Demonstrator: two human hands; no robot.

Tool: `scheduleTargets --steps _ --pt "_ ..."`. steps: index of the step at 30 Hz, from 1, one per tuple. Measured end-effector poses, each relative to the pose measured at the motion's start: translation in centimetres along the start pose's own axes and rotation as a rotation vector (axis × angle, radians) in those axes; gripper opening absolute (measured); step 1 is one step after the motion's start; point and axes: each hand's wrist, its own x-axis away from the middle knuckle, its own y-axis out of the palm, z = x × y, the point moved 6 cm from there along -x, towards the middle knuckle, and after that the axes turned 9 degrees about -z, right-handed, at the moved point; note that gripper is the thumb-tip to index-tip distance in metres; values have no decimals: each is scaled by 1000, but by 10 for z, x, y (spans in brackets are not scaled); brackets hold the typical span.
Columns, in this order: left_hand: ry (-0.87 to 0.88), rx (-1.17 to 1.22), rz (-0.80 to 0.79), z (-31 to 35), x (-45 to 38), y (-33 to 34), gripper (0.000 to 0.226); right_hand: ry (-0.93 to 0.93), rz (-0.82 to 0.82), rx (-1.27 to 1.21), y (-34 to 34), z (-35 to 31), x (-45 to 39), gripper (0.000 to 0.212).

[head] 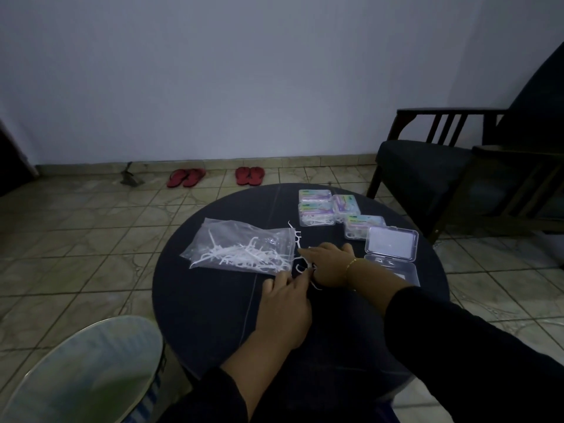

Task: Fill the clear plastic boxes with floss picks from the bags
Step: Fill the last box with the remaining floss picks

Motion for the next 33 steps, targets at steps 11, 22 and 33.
scheduleTargets --steps 11,22,33 --pt "13 43 -18 3 0 -5 55 42 136 119 2 14 11 38" --pt "-48 136 12 -3 5 -8 45 46 215 249 11 8 42 33" --pt "-38 158 43 -4 9 -10 39 80 210 354 18 2 65 31"
